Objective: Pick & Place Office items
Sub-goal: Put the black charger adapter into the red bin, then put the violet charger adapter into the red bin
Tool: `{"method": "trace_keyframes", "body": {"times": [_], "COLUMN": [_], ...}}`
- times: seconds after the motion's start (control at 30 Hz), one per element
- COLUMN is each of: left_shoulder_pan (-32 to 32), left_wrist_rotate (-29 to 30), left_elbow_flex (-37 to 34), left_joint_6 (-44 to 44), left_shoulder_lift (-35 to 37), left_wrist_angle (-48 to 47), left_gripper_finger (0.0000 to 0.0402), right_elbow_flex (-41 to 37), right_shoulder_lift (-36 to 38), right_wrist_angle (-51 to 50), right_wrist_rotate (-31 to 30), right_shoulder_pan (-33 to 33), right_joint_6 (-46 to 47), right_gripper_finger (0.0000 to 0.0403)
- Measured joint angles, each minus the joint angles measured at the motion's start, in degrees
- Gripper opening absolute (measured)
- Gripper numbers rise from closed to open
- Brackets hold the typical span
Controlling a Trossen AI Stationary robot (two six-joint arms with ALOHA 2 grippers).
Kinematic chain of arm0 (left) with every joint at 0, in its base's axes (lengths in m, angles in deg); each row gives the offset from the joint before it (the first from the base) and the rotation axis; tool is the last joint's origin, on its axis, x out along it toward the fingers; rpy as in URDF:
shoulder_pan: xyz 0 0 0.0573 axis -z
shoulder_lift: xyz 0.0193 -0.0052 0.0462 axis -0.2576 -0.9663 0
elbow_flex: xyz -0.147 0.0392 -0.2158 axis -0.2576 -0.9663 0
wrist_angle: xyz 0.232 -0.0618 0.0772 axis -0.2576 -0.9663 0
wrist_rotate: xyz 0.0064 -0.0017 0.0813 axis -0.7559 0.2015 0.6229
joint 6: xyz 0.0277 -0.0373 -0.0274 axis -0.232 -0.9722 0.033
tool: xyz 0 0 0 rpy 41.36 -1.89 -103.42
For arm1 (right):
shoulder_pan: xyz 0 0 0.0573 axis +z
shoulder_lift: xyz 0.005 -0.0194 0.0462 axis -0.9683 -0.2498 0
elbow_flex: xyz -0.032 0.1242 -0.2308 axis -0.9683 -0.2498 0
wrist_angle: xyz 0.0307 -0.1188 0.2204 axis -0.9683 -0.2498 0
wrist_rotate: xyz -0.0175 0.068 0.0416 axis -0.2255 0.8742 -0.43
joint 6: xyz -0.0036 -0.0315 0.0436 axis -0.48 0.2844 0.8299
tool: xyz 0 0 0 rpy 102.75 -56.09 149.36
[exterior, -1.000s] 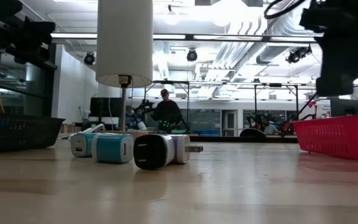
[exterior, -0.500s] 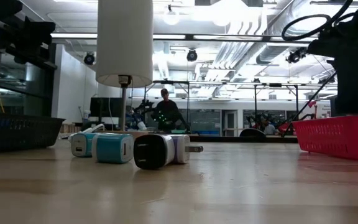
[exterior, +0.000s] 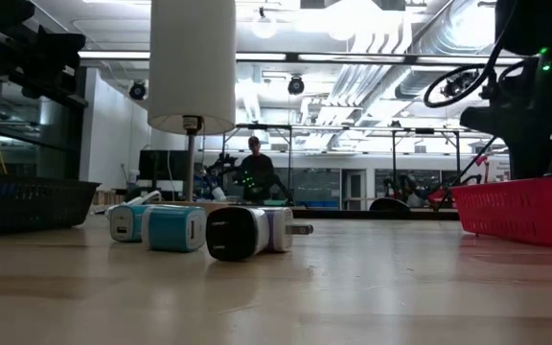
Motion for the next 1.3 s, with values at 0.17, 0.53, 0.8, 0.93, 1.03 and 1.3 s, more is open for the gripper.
{"method": "trace_keyframes", "body": {"times": [0.17, 0.53, 0.8, 0.93, 1.03, 1.3], "left_shoulder_pan": [0.0, 0.0, 0.0, 0.0, 0.0, 0.0], "left_wrist_rotate": [0.0, 0.0, 0.0, 0.0, 0.0, 0.0], "left_elbow_flex": [0.0, 0.0, 0.0, 0.0, 0.0, 0.0], "left_joint_6": [0.0, 0.0, 0.0, 0.0, 0.0, 0.0], "left_shoulder_lift": [0.0, 0.0, 0.0, 0.0, 0.0, 0.0], "left_wrist_angle": [0.0, 0.0, 0.0, 0.0, 0.0, 0.0], "left_gripper_finger": [0.0233, 0.0233, 0.0233, 0.0233, 0.0233, 0.0233], "right_elbow_flex": [-0.1, -0.1, -0.1, -0.1, -0.1, 1.0], "right_shoulder_lift": [0.0, 0.0, 0.0, 0.0, 0.0, 3.8], "right_wrist_angle": [0.5, 1.2, 1.2, 1.2, 1.2, 1.5], "right_wrist_rotate": [1.7, 1.7, 1.6, 1.4, 1.0, -4.3], "right_shoulder_pan": [-1.1, -1.0, -1.0, -1.0, -1.0, -1.0], "right_joint_6": [-0.1, -0.4, -0.4, -0.4, -0.4, -3.0], "right_gripper_finger": [0.0139, 0.0185, 0.0189, 0.0189, 0.0189, 0.0173]}}
